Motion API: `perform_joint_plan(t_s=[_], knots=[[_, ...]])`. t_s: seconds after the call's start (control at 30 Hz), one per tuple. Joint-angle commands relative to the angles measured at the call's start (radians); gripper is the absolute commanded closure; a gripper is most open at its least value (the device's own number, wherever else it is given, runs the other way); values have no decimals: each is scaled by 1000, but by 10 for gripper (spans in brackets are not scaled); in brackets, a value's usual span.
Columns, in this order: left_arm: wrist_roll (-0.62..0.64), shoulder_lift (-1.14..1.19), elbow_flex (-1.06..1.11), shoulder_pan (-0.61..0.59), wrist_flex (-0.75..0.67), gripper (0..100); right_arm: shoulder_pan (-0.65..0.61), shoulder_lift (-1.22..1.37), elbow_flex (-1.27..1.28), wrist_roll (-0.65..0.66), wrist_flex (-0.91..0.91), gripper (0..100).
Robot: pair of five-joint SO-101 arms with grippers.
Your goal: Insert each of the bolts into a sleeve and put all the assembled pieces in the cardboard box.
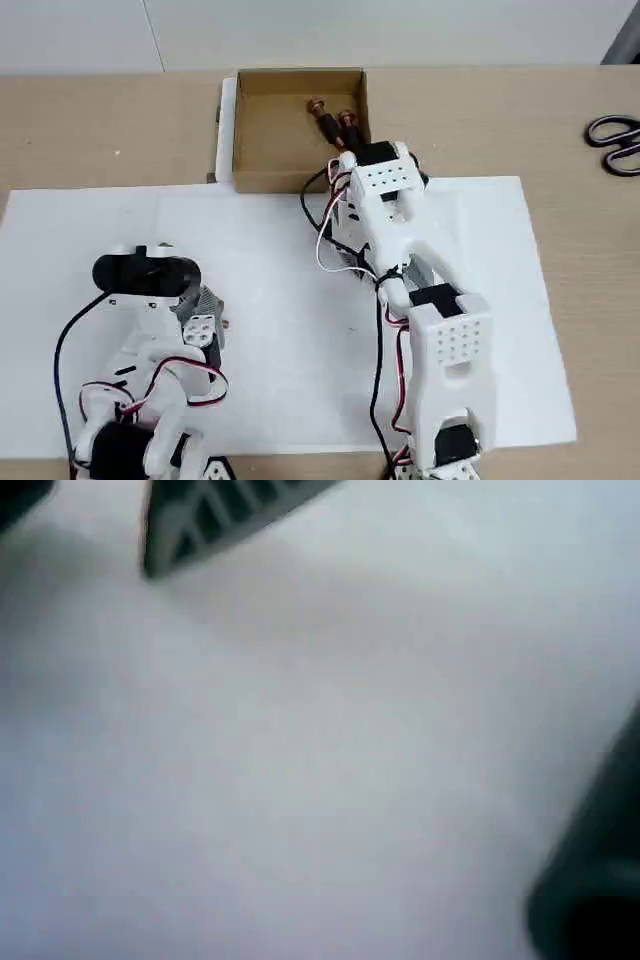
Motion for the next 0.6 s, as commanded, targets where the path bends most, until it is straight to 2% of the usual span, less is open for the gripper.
perform_joint_plan(t_s=[0.0,0.33,0.4,0.57], knots=[[0,-9,-4,-5,-6,994,30,-5,-44,-8,-24,604],[0,-9,-4,-3,-6,994,39,-5,-44,-8,-16,612],[0,-9,-4,-5,-6,994,41,-5,-44,-6,-16,660],[0,-9,-4,-5,-8,994,39,-5,-44,43,-24,865]])
